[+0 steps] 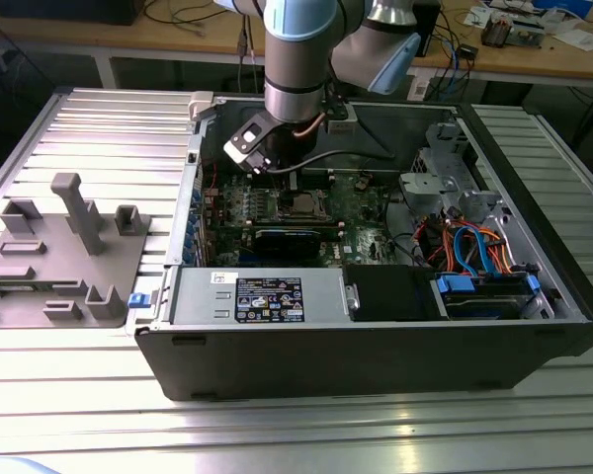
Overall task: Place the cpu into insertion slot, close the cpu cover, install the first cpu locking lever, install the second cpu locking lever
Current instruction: 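Close the cpu cover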
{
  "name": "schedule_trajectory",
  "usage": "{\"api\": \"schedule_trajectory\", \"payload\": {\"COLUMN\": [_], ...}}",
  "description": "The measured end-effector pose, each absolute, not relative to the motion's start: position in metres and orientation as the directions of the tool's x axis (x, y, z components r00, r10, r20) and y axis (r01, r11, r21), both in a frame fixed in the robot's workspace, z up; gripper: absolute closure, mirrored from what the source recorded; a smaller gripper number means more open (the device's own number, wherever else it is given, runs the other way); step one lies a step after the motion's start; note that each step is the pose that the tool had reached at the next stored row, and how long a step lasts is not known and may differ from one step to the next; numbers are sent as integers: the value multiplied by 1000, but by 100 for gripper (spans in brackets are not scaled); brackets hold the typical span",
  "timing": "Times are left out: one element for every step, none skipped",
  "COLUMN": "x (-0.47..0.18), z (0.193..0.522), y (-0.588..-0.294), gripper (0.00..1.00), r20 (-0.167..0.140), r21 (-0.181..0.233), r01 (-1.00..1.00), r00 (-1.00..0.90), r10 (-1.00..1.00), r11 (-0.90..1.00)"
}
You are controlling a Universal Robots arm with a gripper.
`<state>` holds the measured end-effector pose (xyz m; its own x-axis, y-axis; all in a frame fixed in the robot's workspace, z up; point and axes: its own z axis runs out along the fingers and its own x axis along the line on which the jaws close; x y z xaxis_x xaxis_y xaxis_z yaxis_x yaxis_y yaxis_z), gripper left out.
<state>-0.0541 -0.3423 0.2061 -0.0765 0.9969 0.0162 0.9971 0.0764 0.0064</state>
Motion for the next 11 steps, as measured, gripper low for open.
{"api": "schedule_trajectory", "payload": {"x": [-54,-54,-54,-54,-54,-54,-53,-48,-45,-42,-38], "z": [207,208,210,211,213,213,213,213,213,213,213], "y": [-342,-342,-342,-342,-342,-342,-342,-342,-342,-342,-342], "gripper": [89,89,89,89,89,89,89,89,89,89,89], "r20": [16,16,16,16,16,16,16,14,13,13,12], "r21": [7,7,7,7,7,7,7,7,7,7,7], "r01": [997,997,997,997,997,997,997,997,997,997,997], "r00": [-77,-76,-77,-77,-77,-77,-77,-76,-76,-77,-77], "r10": [997,997,997,997,997,997,997,997,997,997,997], "r11": [76,76,76,76,76,76,77,76,76,76,76]}}
